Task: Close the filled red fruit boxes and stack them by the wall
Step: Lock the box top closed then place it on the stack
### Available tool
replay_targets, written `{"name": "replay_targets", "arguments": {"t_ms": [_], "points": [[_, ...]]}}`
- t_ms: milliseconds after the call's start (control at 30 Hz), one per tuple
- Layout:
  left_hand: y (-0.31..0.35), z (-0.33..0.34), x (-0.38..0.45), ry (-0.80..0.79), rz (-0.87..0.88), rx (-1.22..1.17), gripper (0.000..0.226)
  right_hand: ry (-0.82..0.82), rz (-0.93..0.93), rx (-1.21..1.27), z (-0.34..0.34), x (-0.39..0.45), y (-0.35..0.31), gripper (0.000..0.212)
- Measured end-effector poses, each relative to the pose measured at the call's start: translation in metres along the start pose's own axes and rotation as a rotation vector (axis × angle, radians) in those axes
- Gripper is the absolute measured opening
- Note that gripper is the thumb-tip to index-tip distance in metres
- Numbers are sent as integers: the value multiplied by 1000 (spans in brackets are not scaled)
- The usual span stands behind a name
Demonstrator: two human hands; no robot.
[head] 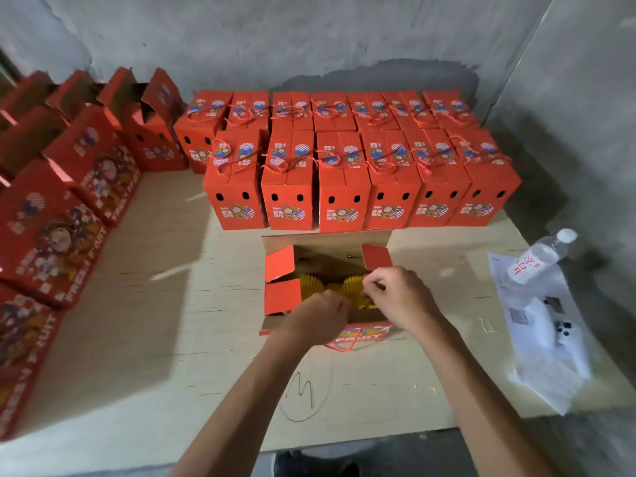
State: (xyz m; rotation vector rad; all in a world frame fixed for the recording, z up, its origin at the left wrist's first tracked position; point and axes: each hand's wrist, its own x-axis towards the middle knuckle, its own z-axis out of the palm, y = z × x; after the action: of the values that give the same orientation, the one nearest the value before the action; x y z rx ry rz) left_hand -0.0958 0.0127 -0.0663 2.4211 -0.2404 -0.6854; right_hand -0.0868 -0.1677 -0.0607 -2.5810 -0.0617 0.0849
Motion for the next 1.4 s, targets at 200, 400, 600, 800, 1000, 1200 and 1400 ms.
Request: {"name": "replay_targets", "arguments": {"t_ms": [200,400,600,800,1000,1200,1400], "points": [[-23,34,-13,178,-139,244,49,-148,60,47,72,-10,-33,28],[-48,33,-24,681,-135,155,69,385,-69,-95,64,-20,-22,22],[-77,11,3,622,-221,-10,60,340,219,-151,48,6,19,44],[-90,14,14,527,-208,98,68,130,123,-78,67,24,46,59],[-97,8,23,528,-156,-62,63,239,133,-8,76,28,49,48],[-111,-13,37,706,-122,-233,22,231,173,52,68,36,48,50],[-104,-26,41,746,38,-271,78,133,130,310,52,49,42,81]]}}
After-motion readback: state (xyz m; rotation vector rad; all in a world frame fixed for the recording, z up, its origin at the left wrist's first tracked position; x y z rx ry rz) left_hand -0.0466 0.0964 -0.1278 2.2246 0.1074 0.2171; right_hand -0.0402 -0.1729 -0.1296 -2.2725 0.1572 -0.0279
